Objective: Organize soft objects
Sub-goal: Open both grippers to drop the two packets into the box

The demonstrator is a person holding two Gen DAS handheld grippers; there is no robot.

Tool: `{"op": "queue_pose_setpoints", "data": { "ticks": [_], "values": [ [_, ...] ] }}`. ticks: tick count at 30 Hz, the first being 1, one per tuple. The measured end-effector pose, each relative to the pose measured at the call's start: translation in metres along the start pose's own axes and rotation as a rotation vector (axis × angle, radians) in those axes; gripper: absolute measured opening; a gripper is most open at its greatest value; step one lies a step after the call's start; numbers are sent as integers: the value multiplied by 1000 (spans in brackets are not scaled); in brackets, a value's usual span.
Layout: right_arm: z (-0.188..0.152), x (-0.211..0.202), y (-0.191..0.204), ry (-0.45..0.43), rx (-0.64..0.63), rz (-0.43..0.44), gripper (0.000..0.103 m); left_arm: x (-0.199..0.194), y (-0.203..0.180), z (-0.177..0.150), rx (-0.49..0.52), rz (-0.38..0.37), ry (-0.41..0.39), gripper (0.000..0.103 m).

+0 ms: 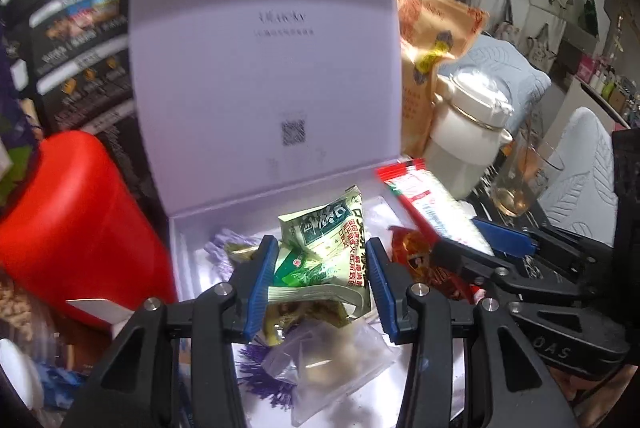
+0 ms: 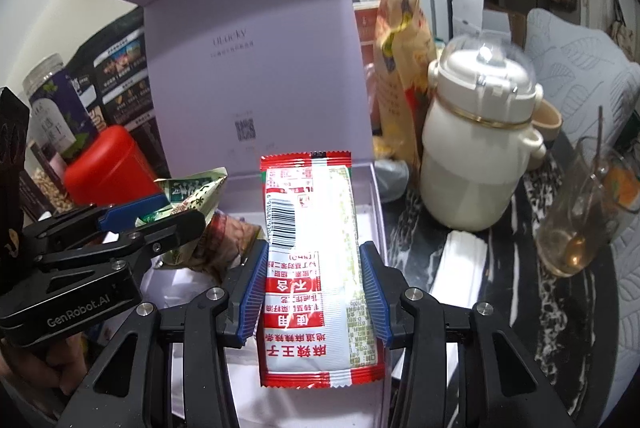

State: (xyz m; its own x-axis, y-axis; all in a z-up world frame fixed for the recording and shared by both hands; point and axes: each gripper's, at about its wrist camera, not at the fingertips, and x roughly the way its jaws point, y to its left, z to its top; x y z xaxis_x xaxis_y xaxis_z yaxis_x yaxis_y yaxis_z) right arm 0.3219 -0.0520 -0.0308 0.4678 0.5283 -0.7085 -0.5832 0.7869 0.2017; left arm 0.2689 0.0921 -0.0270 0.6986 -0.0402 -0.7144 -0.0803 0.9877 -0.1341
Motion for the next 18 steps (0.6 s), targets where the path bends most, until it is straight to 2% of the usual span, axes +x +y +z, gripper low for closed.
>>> {"op": "queue_pose_setpoints", "data": {
  "ticks": [11,18],
  "values": [
    [-8,24,-4,56,16,10,45,18,1,-3,6,-23,56,44],
    [-15,39,5,83,-10,-7,45,28,3,-4,2,2,79,44]
  ]
}}
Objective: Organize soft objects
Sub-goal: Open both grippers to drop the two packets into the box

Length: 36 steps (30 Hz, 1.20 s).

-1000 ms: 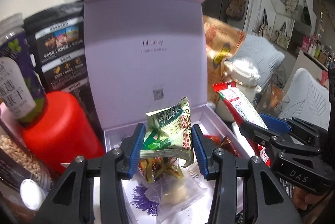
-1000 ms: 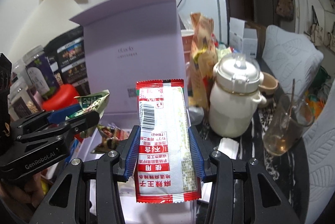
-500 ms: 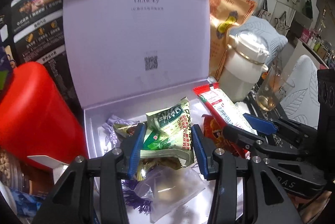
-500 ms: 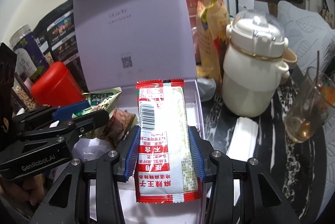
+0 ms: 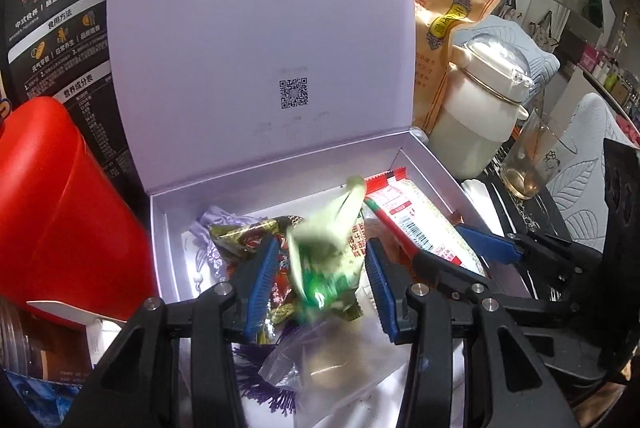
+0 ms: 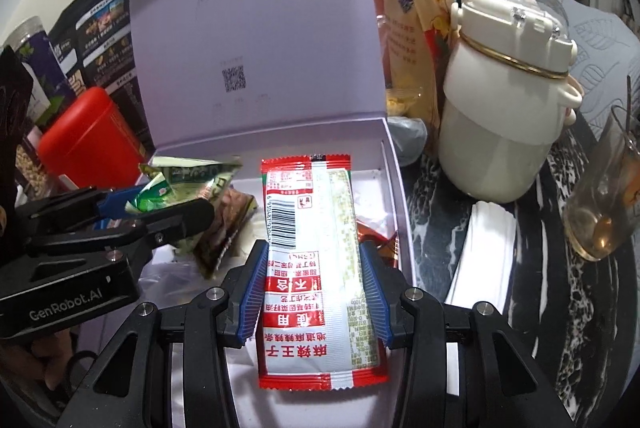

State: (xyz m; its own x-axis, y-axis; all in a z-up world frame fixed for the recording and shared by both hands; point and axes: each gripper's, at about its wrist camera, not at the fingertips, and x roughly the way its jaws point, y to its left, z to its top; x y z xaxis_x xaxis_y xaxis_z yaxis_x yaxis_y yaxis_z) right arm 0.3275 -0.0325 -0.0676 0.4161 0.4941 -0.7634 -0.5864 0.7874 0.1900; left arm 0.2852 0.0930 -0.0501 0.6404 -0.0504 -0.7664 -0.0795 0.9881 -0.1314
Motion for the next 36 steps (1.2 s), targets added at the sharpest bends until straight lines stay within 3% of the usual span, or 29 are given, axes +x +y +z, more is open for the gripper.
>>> {"op": "queue_pose_setpoints", "data": {
  "ticks": [6,23,25,28,34,36],
  "values": [
    [-1,5,3,3,-21,-15,46,5,-6,-2,30,49,0,44],
    [1,-12,-1,-7,-6,1,52,-14,-7,-3,35,71,-38,44],
    [3,-19,-2,-23,-3,1,62,-20,-7,-2,36,75,-54,44],
    [5,-26,-3,-40,-4,-6,63,-23,-8,0,35,81,-64,44],
    [6,-40,-11,-37,17,-24,63,-22,-9,1,19,93,-30,44],
    [5,-44,-11,-36,21,-27,63,-22,-10,1,14,112,-17,51]
  ]
}}
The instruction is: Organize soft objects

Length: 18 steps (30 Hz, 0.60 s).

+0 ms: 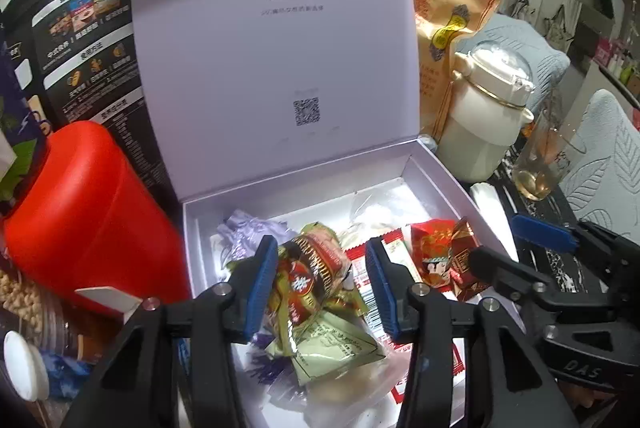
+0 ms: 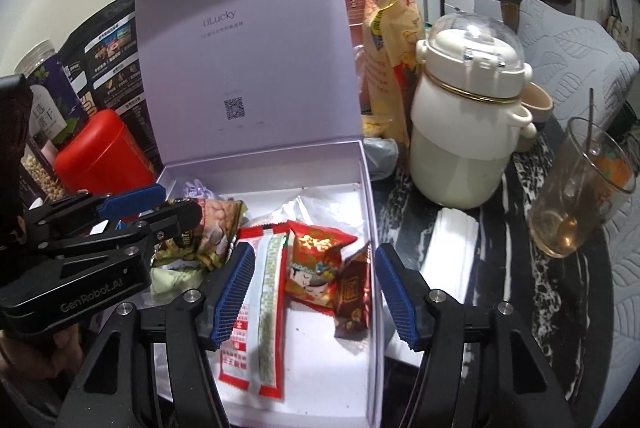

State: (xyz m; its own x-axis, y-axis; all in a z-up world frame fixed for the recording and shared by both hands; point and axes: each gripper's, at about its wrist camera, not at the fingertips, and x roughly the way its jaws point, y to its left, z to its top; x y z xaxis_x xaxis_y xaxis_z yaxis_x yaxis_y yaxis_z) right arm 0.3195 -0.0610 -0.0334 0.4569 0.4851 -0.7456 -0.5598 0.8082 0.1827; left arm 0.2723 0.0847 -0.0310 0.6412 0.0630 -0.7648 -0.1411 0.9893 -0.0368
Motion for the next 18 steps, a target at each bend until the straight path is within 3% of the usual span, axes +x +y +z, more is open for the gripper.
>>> {"op": "queue_pose_setpoints", "data": {
  "ticks": [10,18],
  "values": [
    [2,-30,10,-38,-21,-17,63,-27,-2,4,-10,49,-19,54],
    [6,-65,22,-92,-44,-26,66,-65,-7,8,-1,58,-85,55]
  ]
}}
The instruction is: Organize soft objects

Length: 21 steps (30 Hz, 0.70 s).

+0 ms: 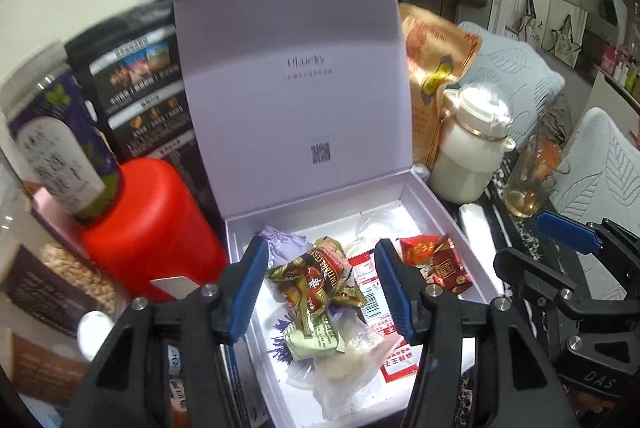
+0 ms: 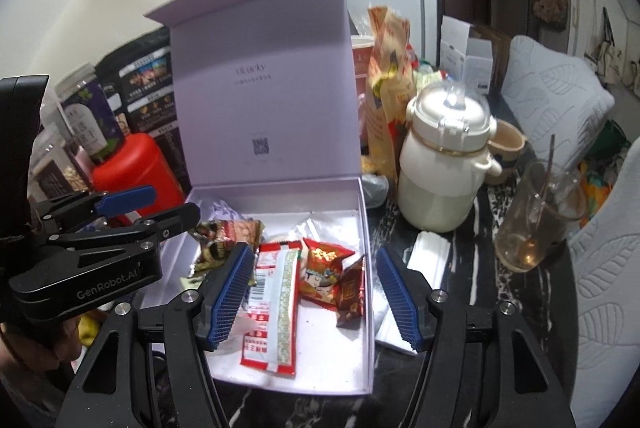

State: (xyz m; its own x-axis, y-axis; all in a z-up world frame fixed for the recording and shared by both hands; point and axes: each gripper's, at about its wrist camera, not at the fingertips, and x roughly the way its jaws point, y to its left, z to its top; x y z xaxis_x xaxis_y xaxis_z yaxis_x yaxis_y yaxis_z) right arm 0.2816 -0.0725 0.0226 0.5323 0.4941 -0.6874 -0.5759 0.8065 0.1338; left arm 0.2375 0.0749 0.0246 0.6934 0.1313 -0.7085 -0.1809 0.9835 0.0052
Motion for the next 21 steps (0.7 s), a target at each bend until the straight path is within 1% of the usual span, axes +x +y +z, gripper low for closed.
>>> {"op": "queue_pose_setpoints", "data": {
  "ticks": [5,7,8,9,11,14,19,21],
  "values": [
    [5,-23,5,-41,-10,-7,66,-28,-3,2,1,0,-57,57],
    [7,-34,8,-62,-18,-12,66,-39,-3,2,1,-2,-80,66],
    [8,-39,9,-73,-22,-15,66,-45,-4,3,0,0,-96,76],
    [9,-46,11,-86,-27,-17,68,-55,-4,3,-2,5,-125,82],
    [10,-58,13,-112,-34,-18,71,-67,-3,4,-1,16,-165,83],
    [12,-75,18,-148,-46,-21,72,-86,-3,5,5,28,-205,84],
    [12,-105,27,-211,-63,-32,84,-118,0,2,6,26,-263,85],
    [11,-118,32,-236,-74,-53,86,-131,0,-1,8,27,-286,95]
  ]
}}
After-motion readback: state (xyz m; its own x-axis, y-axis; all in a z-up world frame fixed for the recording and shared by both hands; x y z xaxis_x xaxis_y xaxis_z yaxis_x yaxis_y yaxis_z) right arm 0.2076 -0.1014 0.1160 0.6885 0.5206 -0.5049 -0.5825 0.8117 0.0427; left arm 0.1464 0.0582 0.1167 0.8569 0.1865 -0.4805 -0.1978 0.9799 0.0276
